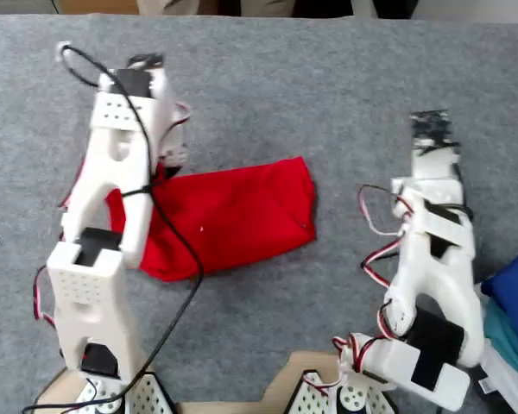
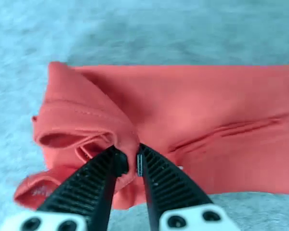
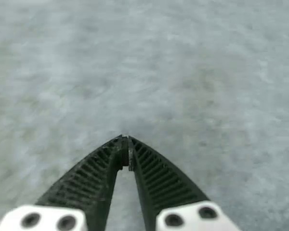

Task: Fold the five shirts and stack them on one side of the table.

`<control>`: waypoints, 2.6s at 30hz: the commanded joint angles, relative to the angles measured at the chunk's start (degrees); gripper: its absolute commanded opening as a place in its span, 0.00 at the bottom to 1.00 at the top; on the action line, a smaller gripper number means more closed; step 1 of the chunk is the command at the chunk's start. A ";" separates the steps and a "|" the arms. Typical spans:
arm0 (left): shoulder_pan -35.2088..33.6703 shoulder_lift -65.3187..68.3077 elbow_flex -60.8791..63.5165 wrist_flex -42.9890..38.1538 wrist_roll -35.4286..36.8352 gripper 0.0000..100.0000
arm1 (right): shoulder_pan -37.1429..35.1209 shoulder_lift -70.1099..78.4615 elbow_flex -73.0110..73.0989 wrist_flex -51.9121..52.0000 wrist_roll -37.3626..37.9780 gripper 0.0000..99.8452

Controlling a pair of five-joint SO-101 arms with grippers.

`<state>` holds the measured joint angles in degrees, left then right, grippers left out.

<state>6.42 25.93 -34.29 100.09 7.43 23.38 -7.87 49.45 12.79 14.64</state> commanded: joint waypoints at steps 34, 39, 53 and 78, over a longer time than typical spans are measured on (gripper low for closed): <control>26.73 1.80 -8.70 -6.68 4.57 0.02 | -0.04 -2.42 1.01 -6.15 -2.29 0.00; 27.60 9.19 -12.22 -8.09 5.19 0.02 | -0.04 -2.42 1.01 -6.15 -2.29 0.00; 28.66 19.91 -30.24 -7.03 9.23 0.02 | -0.13 -2.42 1.01 -6.15 -2.29 0.00; 10.90 20.09 -47.56 0.70 11.25 0.18 | -3.38 -3.82 -1.27 0.97 0.09 0.00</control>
<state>23.56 47.30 -76.66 99.82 18.42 22.33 -7.87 50.51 9.19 12.53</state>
